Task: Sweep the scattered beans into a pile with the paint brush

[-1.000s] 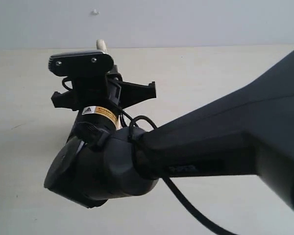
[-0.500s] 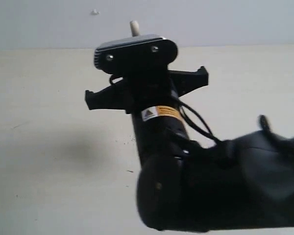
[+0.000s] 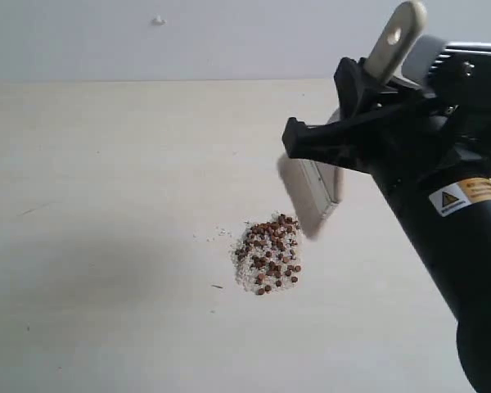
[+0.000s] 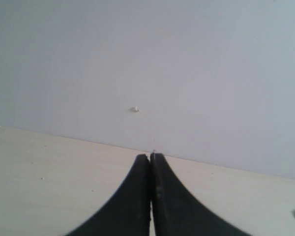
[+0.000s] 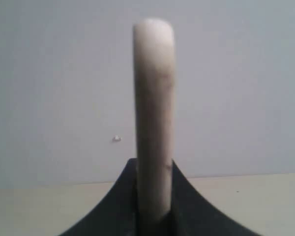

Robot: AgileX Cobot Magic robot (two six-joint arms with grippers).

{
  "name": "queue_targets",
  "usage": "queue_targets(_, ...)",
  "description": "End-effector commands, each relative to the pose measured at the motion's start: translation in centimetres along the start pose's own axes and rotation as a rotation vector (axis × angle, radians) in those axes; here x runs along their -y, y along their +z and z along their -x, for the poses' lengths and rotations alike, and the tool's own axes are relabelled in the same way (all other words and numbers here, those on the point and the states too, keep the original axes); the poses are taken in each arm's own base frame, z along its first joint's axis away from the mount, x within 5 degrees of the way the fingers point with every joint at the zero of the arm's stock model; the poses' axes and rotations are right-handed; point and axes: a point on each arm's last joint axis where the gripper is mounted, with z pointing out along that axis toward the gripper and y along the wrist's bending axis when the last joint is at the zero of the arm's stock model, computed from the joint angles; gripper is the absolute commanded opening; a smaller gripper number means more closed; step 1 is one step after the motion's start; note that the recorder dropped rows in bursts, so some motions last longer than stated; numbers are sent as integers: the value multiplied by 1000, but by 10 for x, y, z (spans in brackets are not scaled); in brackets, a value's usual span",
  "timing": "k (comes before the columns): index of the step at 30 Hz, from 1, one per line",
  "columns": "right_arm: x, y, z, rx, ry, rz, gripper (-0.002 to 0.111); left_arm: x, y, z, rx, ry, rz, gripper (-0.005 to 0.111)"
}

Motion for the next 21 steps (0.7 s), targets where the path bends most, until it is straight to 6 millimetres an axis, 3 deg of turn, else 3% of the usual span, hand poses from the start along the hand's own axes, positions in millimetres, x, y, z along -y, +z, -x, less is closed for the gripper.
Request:
queue_targets(1, -20, 18, -8, 9, 43, 46, 0, 0, -1, -1, 0, 3, -8, 0)
queue_targets(7, -50, 62, -35, -5, 212, -65, 0, 0, -1, -1, 0, 6, -8, 0)
queue_targets(13, -77, 102, -73, -55, 315, -201, 0, 0, -1, -1, 0, 8, -8, 0)
queue_targets(21, -83, 118, -124, -195, 245, -342, 0, 0, -1, -1, 0, 8, -8, 0)
